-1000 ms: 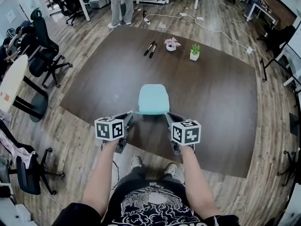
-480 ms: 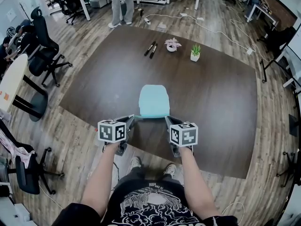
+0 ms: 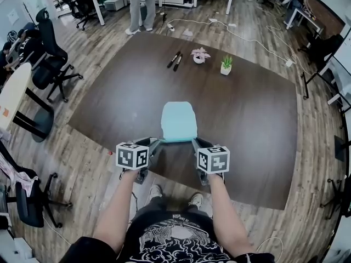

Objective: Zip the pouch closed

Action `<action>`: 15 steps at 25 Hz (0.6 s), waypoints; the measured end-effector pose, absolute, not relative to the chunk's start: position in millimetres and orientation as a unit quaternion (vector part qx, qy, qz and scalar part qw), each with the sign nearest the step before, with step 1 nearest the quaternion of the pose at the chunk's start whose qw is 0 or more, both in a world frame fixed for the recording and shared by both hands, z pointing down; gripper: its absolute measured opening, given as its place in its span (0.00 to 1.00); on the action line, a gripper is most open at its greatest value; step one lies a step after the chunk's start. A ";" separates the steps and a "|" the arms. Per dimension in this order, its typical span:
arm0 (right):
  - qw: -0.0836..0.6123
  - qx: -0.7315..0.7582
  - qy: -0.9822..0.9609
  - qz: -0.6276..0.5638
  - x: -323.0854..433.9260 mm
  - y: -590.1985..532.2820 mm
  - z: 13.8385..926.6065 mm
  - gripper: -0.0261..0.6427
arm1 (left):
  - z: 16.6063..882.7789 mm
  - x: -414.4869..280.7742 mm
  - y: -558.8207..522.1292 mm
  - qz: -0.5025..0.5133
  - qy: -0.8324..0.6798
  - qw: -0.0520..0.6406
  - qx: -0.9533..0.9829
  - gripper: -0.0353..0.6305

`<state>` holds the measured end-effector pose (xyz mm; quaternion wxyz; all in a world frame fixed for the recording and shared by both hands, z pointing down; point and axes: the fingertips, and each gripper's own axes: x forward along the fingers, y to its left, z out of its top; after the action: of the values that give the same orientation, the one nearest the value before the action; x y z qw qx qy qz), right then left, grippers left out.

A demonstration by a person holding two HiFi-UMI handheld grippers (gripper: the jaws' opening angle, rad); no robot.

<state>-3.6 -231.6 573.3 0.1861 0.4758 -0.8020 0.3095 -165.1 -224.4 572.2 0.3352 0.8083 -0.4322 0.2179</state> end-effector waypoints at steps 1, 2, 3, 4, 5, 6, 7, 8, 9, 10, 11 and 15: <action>0.184 0.478 -0.802 0.308 -2.1 -232.8 570.3 0.10 | 568.6 -164.3 -226.0 0.220 -0.433 0.327 0.811 0.24; 0.181 0.481 -0.802 0.305 0.1 -234.4 566.9 0.10 | 564.3 -162.9 -228.2 0.223 -0.434 0.317 0.814 0.24; 0.178 0.484 -0.802 0.302 3.0 -236.2 562.9 0.10 | 559.5 -161.1 -231.3 0.225 -0.434 0.306 0.817 0.24; 0.174 0.487 -0.802 0.299 6.0 -238.3 558.5 0.10 | 554.5 -159.0 -235.1 0.227 -0.435 0.294 0.820 0.24; 0.170 0.490 -0.802 0.296 8.9 -240.3 553.7 0.10 | 549.4 -156.8 -238.9 0.227 -0.436 0.285 0.823 0.24; 0.166 0.493 -0.802 0.293 11.5 -242.1 548.4 0.10 | 544.6 -154.4 -242.2 0.227 -0.435 0.277 0.826 0.24; 0.161 0.496 -0.803 0.289 14.0 -243.7 542.6 0.10 | 540.0 -151.8 -244.9 0.228 -0.434 0.270 0.829 0.24; 0.156 0.500 -0.803 0.285 16.6 -245.1 536.5 0.10 | 535.5 -149.0 -247.1 0.230 -0.432 0.263 0.832 0.24; 0.152 0.503 -0.803 0.281 19.3 -246.5 530.4 0.10 | 531.1 -146.2 -249.0 0.230 -0.430 0.256 0.834 0.24; 0.148 0.507 -0.803 0.277 22.2 -248.0 524.6 0.10 | 526.9 -143.5 -251.0 0.230 -0.428 0.250 0.837 0.24; 0.145 0.511 -0.802 0.274 25.3 -249.3 519.2 0.10 | 522.9 -140.7 -252.9 0.229 -0.426 0.245 0.840 0.24; 0.132 0.525 -0.800 0.260 36.4 -252.0 502.4 0.10 | 507.9 -128.6 -259.9 0.219 -0.418 0.227 0.852 0.24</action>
<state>36.4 -252.0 502.4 0.1316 0.5246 -0.7999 0.2600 -128.6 -259.9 507.9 0.2268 0.8520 -0.4180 0.2192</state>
